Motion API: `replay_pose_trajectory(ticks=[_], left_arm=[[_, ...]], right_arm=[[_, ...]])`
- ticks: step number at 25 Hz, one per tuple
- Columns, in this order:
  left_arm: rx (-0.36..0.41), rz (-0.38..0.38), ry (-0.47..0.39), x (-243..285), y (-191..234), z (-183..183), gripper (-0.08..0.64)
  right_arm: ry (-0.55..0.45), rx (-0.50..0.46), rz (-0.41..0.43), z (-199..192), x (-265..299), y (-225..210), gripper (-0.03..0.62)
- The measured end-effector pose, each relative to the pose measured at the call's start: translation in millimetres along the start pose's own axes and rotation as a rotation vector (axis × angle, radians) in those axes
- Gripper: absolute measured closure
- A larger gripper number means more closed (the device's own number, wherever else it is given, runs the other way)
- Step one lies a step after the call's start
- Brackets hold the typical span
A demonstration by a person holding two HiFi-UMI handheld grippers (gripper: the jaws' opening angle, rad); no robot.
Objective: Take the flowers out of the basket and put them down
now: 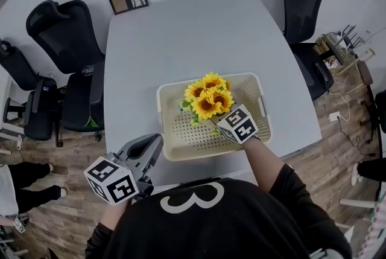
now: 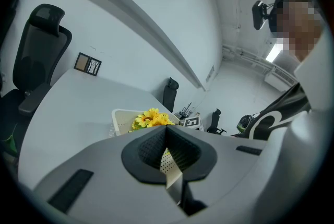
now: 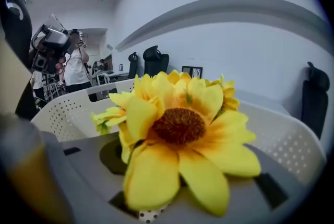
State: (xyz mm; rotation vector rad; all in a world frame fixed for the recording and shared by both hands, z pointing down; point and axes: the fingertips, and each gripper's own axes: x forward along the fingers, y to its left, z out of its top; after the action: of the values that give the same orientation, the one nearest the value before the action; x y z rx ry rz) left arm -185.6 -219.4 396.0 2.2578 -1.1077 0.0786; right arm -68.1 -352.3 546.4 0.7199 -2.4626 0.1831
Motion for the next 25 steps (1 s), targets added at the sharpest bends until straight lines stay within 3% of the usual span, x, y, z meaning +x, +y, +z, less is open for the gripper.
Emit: replay_pose_trajectory(ticks=[6,25], left_arm=[[0.009,-0.001,-0.007,1,-2,-1,0.551],[0.014,0.02,-0.027,-1,-7,8,0.551]], right_arm=[[-0.005,-0.004,0.007,-2,-1,0,0.432],[-0.051,-0.058,0.037,13,-14,7,0.445]])
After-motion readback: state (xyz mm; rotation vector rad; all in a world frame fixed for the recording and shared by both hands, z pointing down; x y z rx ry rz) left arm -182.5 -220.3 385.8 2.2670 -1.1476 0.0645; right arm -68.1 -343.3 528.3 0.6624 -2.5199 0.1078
